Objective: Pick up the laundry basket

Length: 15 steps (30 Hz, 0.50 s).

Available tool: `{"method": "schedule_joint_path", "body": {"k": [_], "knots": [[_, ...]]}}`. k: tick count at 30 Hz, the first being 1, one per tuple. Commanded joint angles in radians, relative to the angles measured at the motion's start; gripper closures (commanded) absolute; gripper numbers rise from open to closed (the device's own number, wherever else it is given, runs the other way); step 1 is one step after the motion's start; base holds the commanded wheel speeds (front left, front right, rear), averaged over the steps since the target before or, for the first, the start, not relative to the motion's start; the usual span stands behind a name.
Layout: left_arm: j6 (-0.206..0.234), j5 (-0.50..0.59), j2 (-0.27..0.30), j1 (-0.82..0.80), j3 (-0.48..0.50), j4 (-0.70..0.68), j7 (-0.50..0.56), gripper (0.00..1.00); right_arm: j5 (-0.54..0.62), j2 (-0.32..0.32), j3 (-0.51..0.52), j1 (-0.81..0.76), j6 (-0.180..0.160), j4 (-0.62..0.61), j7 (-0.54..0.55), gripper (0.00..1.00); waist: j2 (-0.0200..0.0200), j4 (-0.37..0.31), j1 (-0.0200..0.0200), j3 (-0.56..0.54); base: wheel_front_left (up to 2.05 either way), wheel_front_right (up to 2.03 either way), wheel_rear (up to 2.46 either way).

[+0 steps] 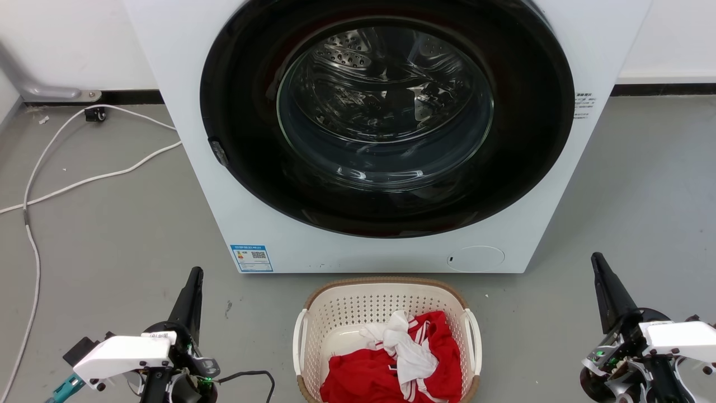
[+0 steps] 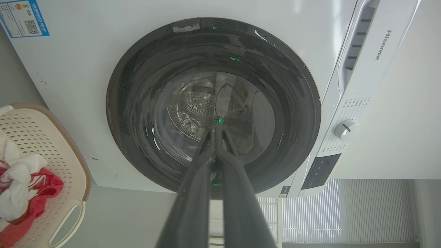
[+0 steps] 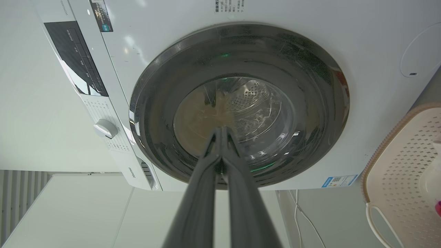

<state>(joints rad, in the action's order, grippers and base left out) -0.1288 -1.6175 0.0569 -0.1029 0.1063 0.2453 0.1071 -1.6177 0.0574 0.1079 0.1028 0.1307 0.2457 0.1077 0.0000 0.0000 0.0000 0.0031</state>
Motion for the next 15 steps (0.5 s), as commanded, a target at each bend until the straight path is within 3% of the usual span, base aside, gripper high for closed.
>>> {"method": "schedule_joint_path", "body": {"k": [1,15], "knots": [[-0.004,0.004,-0.001,-0.01,0.003,0.001,0.003,1.0,0.008,-0.004,0.002,0.012,0.0,0.001,0.004,1.0,0.0,0.0,0.0,0.0,0.0,0.0,0.0],[-0.004,0.004,-0.002,-0.01,0.004,0.001,0.005,1.0,0.007,-0.005,0.003,0.012,0.0,0.001,0.004,1.0,0.0,0.0,0.0,0.0,0.0,0.0,0.0]]}}
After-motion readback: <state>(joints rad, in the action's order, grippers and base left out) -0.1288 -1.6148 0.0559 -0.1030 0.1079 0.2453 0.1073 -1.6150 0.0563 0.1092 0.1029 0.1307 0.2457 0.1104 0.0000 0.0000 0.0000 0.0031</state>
